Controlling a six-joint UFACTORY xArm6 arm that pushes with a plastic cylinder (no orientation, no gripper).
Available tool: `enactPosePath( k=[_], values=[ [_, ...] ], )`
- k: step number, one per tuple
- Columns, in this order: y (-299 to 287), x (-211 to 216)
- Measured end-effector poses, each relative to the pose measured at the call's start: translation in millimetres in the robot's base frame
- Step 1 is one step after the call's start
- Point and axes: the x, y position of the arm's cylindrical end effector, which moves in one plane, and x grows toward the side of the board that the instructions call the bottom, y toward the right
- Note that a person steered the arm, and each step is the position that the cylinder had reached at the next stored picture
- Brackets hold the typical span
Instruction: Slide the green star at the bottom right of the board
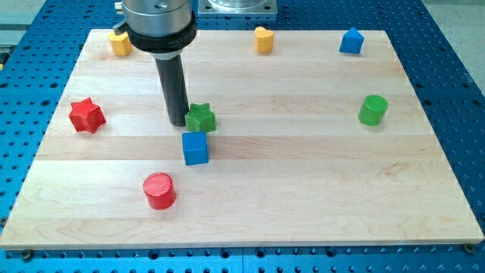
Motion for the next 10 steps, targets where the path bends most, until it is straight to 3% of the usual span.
enactPosePath(
  k=[1, 2, 4, 6, 7, 9, 10],
  values=[
    [12.2, 17.6],
    [76.1, 69.4],
    [18.0, 14.4],
    [122.8, 49.8],
    [123.3, 18.6],
    [172.4, 52.2],
    [115.0, 14.2]
  ],
)
